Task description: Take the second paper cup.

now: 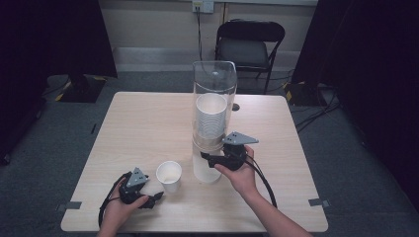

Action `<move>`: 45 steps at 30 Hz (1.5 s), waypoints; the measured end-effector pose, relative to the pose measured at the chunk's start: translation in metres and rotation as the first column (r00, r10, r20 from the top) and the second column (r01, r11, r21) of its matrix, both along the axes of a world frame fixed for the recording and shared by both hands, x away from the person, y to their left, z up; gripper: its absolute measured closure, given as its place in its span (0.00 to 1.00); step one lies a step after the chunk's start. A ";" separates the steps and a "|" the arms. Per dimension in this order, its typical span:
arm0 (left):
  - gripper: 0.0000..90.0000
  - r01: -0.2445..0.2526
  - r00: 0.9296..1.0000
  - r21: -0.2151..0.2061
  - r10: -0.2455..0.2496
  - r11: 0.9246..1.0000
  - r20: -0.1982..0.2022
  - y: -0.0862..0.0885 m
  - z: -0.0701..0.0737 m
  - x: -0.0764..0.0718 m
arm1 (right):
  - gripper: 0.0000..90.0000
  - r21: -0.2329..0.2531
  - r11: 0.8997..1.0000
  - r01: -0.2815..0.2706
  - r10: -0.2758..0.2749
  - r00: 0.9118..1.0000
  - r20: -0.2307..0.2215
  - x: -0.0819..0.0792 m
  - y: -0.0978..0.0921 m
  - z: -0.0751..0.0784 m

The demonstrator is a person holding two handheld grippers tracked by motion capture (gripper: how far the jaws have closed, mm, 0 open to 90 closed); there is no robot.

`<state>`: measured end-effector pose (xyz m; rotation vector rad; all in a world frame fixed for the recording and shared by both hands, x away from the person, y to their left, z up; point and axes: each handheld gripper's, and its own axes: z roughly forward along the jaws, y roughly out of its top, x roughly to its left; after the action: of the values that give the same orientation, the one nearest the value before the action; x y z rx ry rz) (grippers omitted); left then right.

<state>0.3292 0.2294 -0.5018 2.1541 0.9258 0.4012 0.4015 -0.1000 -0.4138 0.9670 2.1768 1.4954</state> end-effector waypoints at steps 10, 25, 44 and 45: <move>0.16 0.000 1.000 0.000 0.000 1.000 0.000 0.000 0.000 0.000 | 0.39 0.012 1.000 0.005 -0.006 0.998 0.070 -0.001 0.002 -0.007; 0.16 -0.001 1.000 0.001 0.001 1.000 0.001 0.000 0.000 0.000 | 0.40 0.010 1.000 0.007 -0.008 0.994 0.112 -0.005 0.002 -0.014; 0.15 0.006 1.000 -0.002 -0.006 1.000 -0.004 -0.001 0.000 -0.001 | 0.40 -0.116 0.992 -0.052 0.041 0.995 -0.094 -0.010 -0.007 -0.067; 0.15 0.006 1.000 -0.003 -0.006 1.000 -0.003 -0.001 0.000 -0.001 | 0.40 -0.143 0.988 -0.064 0.050 0.994 -0.093 -0.009 -0.009 -0.065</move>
<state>0.3283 0.2286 -0.5021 2.1548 0.9215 0.3936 0.3922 -0.1093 -0.4790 0.9463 2.3585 1.3184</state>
